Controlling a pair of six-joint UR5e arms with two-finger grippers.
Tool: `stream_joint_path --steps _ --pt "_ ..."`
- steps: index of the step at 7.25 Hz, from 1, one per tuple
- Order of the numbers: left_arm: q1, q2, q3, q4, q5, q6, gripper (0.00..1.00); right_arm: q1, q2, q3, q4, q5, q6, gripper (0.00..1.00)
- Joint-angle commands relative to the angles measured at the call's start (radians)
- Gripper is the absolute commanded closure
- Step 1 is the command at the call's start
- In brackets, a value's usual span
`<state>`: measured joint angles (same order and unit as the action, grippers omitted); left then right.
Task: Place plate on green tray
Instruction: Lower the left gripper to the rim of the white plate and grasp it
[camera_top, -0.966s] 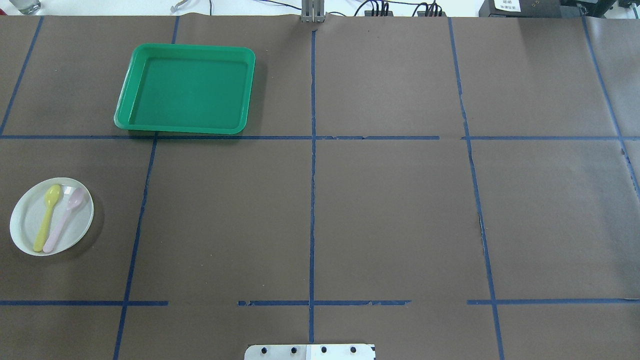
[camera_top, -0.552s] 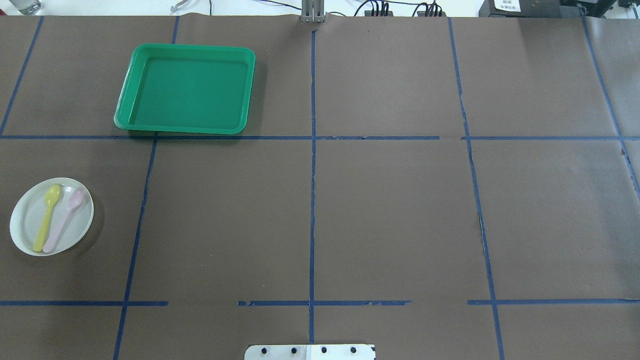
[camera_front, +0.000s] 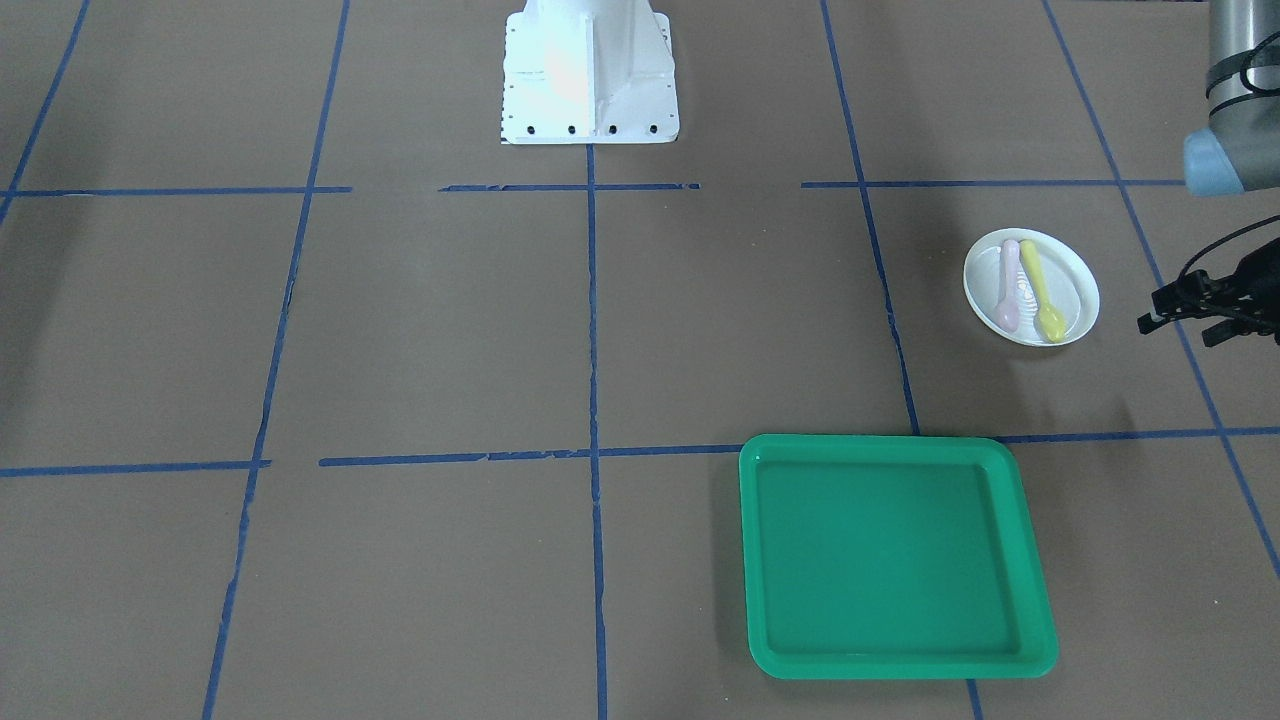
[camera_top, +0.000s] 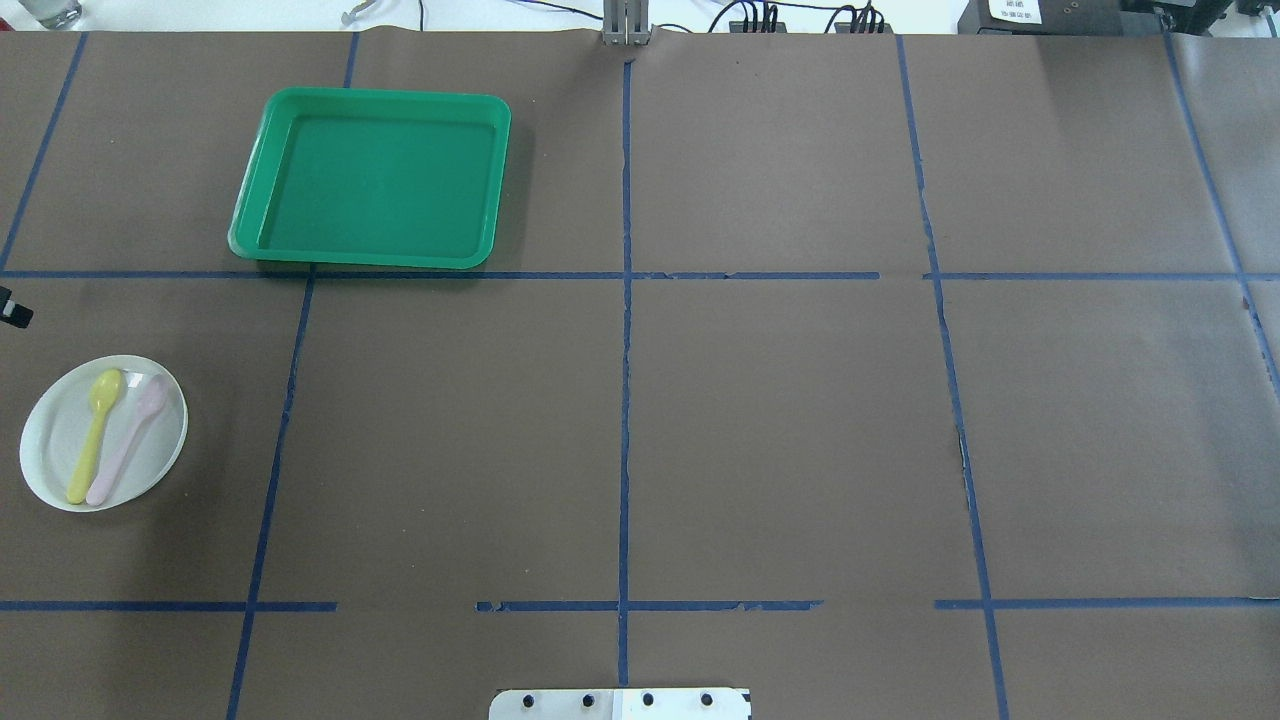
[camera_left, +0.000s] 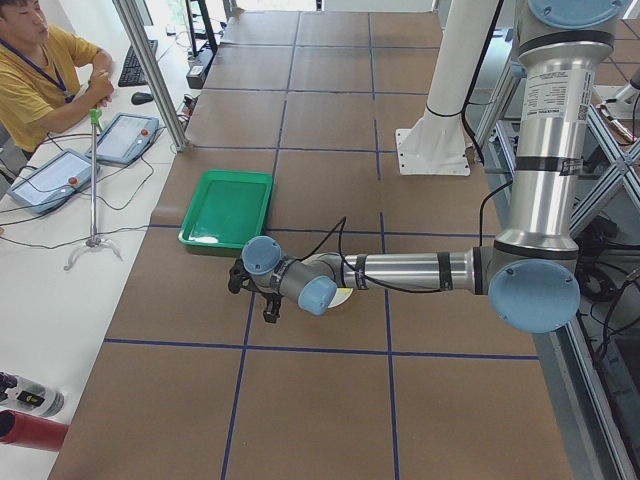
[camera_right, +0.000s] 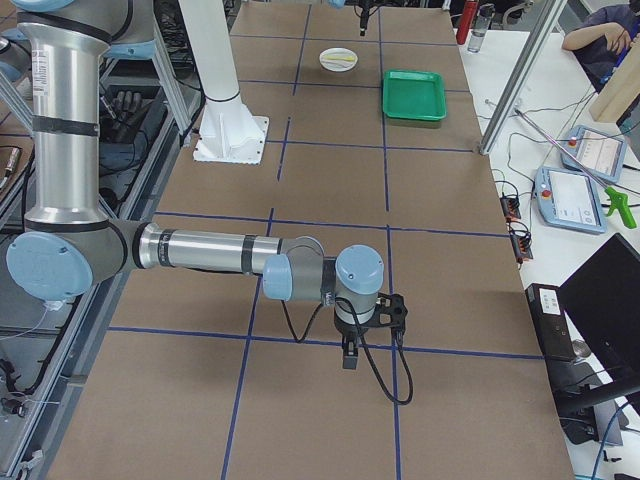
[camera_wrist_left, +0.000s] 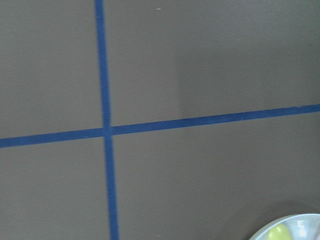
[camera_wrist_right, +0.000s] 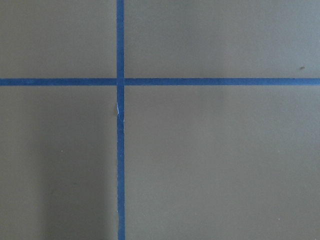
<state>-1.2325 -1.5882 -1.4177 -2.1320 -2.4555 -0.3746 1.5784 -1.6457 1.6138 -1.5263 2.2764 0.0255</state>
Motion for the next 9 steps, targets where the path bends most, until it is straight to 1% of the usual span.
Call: stream_joint_path --steps 1,3,5,6,7,8,9 --pt "0.076 0.059 0.032 -0.104 0.004 -0.01 0.0 0.0 0.001 0.0 0.0 0.0 0.001 0.0" --pt "0.114 0.059 0.039 -0.118 0.004 -0.015 0.0 0.0 0.0 0.0 0.0 0.0 -0.001 0.0" --pt "0.125 0.057 0.028 -0.118 0.003 -0.02 0.01 0.0 0.0 0.0 0.0 0.0 0.001 0.0" --pt "0.151 0.057 0.034 -0.117 0.006 -0.014 0.11 0.0 0.001 0.0 0.0 0.0 -0.001 0.0" --pt "0.168 0.057 0.028 -0.117 0.006 -0.012 0.28 0.0 0.0 0.0 0.0 0.0 -0.001 0.0" --pt "0.168 0.056 0.028 -0.117 0.006 -0.012 0.52 0.0 0.0 0.0 0.0 0.0 0.001 0.0" --pt "0.168 0.057 0.017 -0.117 0.006 -0.016 0.85 0.0 0.0 0.0 0.0 0.0 -0.001 0.0"
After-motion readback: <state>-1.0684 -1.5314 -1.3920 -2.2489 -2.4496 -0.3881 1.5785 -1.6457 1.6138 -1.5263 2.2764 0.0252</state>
